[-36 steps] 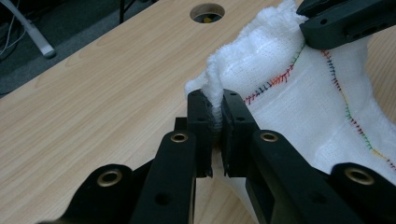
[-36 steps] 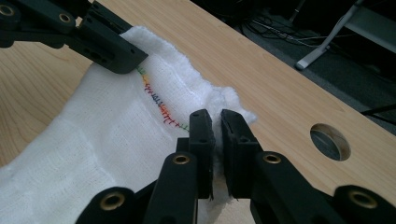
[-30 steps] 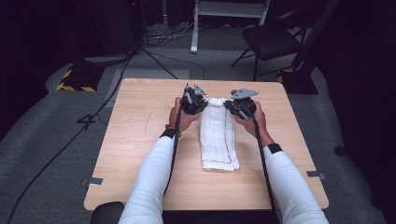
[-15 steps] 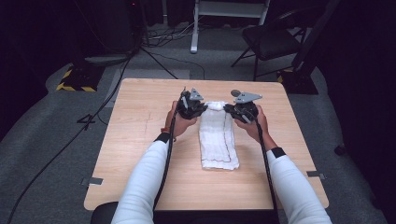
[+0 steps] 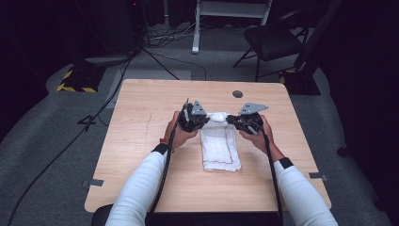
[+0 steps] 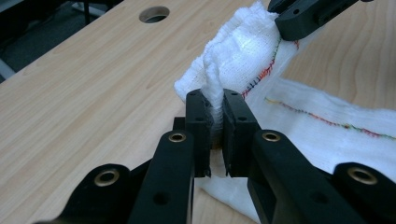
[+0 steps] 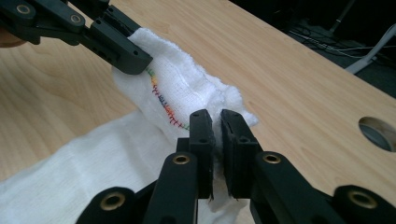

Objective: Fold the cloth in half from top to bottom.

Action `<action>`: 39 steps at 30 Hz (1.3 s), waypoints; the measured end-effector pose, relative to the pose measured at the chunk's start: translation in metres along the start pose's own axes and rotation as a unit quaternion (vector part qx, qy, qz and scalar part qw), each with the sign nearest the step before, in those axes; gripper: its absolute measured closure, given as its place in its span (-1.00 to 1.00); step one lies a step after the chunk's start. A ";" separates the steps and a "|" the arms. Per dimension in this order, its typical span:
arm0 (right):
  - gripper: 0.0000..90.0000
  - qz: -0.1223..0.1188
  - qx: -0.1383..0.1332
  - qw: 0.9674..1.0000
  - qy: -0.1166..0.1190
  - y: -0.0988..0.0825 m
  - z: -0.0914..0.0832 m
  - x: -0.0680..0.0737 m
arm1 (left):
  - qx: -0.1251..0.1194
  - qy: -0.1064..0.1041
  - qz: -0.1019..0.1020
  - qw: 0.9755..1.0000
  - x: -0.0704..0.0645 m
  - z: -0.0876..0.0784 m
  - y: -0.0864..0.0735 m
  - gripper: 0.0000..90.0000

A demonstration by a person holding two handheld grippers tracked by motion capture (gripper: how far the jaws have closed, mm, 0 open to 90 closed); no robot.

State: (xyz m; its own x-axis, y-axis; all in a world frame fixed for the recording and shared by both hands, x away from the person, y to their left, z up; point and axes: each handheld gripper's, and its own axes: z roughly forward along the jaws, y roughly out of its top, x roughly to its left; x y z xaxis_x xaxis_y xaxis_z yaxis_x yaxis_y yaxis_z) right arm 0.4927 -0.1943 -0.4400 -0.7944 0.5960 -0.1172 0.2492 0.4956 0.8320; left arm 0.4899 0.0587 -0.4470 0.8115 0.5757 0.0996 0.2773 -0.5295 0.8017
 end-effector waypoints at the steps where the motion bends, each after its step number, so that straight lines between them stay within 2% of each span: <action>1: 0.85 -0.001 0.000 1.000 0.002 -0.003 -0.001 0.002 | -0.002 -0.006 -0.002 1.000 -0.002 0.000 -0.002 0.83; 4: 0.86 0.004 -0.003 1.000 0.014 -0.011 -0.005 0.006 | -0.006 -0.017 -0.005 1.000 -0.009 0.001 -0.011 0.83; 5: 0.85 0.008 -0.003 1.000 0.017 -0.014 -0.006 0.007 | 0.001 -0.022 -0.003 1.000 -0.012 0.003 -0.013 0.83; 6: 0.85 0.005 0.003 1.000 0.019 -0.017 -0.007 0.008 | 0.011 -0.022 0.004 1.000 -0.014 0.004 -0.013 0.83; 7: 0.85 0.002 0.006 1.000 0.021 -0.019 -0.007 0.010 | 0.010 -0.023 0.006 1.000 -0.016 0.004 -0.014 0.83; 8: 0.86 0.000 0.008 1.000 0.023 -0.020 -0.008 0.012 | 0.007 -0.029 -0.001 1.000 -0.017 0.004 -0.014 0.83; 10: 0.85 -0.007 0.013 1.000 0.027 -0.023 -0.010 0.016 | 0.007 -0.032 -0.002 0.999 -0.020 0.004 -0.014 0.83; 17: 0.85 -0.014 0.018 0.999 0.034 -0.030 -0.018 0.026 | 0.021 -0.043 0.021 0.999 -0.037 0.005 -0.016 0.83; 18: 0.85 -0.016 0.018 0.999 0.037 -0.031 -0.020 0.028 | 0.018 -0.045 0.019 0.999 -0.039 0.004 -0.016 0.83; 32: 0.85 -0.037 0.006 0.997 0.060 -0.033 -0.041 0.042 | 0.008 -0.061 0.040 0.997 -0.056 -0.020 -0.018 0.84; 39: 0.85 -0.034 0.001 0.996 0.080 -0.039 -0.050 0.046 | 0.010 -0.070 0.050 0.996 -0.065 -0.025 -0.021 0.84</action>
State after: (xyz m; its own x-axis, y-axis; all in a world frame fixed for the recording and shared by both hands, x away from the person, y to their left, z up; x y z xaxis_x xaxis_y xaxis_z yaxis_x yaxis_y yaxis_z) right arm 0.4190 -0.2182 -0.4501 -0.8877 0.4526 -0.0851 0.1927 0.5329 0.8240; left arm 0.4183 0.0478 -0.4550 0.8988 0.4283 0.0936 0.2015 -0.5931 0.7795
